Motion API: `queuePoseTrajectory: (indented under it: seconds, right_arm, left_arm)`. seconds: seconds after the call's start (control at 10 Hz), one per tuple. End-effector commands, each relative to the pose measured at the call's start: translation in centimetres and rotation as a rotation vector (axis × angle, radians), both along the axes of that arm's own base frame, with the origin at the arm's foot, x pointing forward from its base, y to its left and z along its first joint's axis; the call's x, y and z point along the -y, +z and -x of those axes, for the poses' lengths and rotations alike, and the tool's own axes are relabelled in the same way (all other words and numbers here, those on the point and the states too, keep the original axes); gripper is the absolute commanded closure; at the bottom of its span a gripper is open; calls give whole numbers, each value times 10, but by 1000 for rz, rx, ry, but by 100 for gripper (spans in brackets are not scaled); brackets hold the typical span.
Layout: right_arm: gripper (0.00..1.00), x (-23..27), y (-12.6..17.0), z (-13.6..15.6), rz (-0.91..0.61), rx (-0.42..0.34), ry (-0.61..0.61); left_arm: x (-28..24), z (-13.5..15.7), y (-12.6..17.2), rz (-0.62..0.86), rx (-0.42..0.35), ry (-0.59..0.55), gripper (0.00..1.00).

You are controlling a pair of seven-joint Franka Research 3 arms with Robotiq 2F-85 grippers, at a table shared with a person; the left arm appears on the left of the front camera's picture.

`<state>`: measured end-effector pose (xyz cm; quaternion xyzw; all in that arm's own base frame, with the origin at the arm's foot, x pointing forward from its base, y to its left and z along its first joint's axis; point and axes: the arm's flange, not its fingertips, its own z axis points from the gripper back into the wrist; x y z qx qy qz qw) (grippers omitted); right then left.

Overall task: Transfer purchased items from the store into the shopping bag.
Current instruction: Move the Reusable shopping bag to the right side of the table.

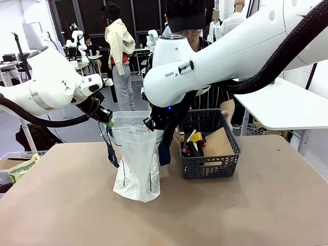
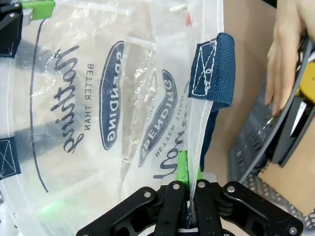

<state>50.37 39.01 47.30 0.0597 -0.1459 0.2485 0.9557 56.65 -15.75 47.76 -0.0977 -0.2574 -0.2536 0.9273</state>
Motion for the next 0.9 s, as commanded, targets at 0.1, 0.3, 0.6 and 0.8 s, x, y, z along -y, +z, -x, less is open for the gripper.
queuePoseTrajectory:
  seconds: [0.1, 0.3, 0.6, 0.8]
  right_arm:
    - [100, 1, -2, 1, 1, 1, 0]
    - [100, 1, -2, 1, 1, 1, 0]
    - [100, 1, -2, 1, 1, 1, 0]
    - [100, 1, -2, 1, 1, 1, 0]
  left_arm:
    - [-1, 0, 0, 0, 0, 1, 100]
    - [-1, 0, 0, 0, 0, 1, 100]
    - [-1, 0, 0, 0, 0, 1, 100]
    - [-1, 0, 0, 0, 0, 1, 100]
